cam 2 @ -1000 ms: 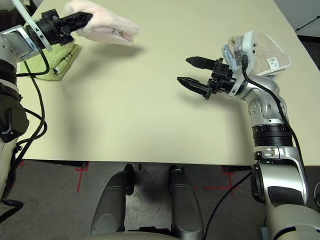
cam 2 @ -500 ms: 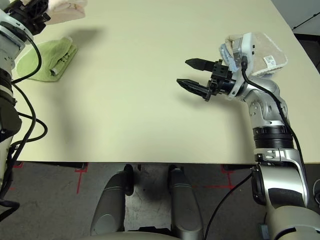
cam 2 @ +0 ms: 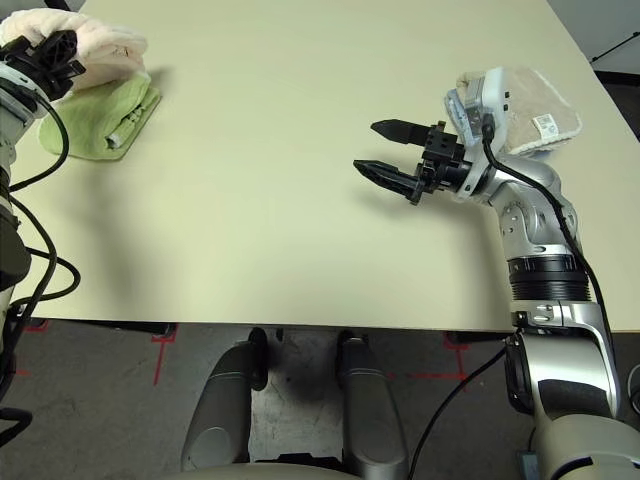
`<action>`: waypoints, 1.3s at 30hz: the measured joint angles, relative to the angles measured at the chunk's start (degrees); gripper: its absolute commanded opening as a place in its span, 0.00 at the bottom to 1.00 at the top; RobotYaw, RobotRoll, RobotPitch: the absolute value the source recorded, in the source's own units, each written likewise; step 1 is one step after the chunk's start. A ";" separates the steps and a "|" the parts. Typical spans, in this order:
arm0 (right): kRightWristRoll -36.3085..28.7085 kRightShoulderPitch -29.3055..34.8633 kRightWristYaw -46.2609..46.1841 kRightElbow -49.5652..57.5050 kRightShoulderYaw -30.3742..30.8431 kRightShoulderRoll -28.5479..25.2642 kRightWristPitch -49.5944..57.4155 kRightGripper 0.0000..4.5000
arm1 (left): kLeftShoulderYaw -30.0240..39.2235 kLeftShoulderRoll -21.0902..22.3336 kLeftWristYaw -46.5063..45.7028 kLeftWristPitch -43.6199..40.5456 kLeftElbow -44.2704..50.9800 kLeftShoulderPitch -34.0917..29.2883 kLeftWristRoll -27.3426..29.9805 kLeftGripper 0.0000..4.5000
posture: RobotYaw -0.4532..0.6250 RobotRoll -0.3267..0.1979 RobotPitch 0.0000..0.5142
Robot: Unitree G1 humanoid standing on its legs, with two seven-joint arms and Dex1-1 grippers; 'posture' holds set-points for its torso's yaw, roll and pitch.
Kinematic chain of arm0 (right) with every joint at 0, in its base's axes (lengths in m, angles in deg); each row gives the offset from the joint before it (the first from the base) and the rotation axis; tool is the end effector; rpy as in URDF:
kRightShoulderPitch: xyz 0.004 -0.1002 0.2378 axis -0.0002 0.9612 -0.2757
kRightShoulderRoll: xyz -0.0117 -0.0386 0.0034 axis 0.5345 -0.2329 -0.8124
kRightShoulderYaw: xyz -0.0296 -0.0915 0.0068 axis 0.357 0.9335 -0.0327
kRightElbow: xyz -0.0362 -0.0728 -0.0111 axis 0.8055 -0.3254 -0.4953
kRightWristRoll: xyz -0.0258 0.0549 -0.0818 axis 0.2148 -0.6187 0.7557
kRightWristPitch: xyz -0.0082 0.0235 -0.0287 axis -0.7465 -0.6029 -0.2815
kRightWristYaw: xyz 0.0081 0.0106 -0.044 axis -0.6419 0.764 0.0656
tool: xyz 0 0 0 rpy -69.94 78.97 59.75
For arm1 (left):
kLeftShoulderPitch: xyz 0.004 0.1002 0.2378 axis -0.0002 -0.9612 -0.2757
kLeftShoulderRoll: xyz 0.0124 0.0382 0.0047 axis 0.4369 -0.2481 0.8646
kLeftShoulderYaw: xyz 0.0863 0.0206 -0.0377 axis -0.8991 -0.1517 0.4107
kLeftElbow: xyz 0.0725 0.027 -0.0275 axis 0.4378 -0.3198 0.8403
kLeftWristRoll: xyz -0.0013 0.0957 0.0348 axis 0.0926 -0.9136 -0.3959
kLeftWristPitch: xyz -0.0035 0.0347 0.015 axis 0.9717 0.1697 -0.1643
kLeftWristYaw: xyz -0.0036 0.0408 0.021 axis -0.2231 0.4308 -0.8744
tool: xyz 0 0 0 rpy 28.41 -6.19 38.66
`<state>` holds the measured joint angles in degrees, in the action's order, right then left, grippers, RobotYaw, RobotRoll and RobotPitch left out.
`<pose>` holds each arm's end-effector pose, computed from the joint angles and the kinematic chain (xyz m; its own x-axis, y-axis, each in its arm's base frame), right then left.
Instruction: Fold the towel and set it aside.
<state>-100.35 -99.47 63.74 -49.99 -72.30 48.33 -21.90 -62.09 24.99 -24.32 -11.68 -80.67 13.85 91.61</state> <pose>0.3063 -0.2478 0.2151 0.4133 0.9063 0.0887 -0.8703 0.4218 -0.2543 0.3287 0.3217 0.2776 0.9661 -0.0775 0.2462 0.1336 0.9663 -0.2199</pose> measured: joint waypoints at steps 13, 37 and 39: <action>-0.02 0.17 -0.01 0.21 -0.03 -0.38 0.08 1.00 | -0.30 6.87 9.08 -8.64 0.49 -2.00 -0.03 0.01 | 0.41 0.62 0.51; 0.10 0.62 0.48 -0.03 0.00 -0.64 -0.54 1.00 | 7.75 7.79 3.70 -29.96 8.60 -9.65 9.17 0.01 | 0.42 0.62 0.50; 0.14 0.53 0.56 -0.07 0.07 -0.63 -0.78 1.00 | 9.22 7.78 2.01 -32.76 10.71 -10.56 10.84 0.01 | 0.42 0.62 0.50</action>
<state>-100.21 -98.94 64.30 -50.06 -72.23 47.71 -22.68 -52.87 32.76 -22.31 -44.43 -69.96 3.29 102.45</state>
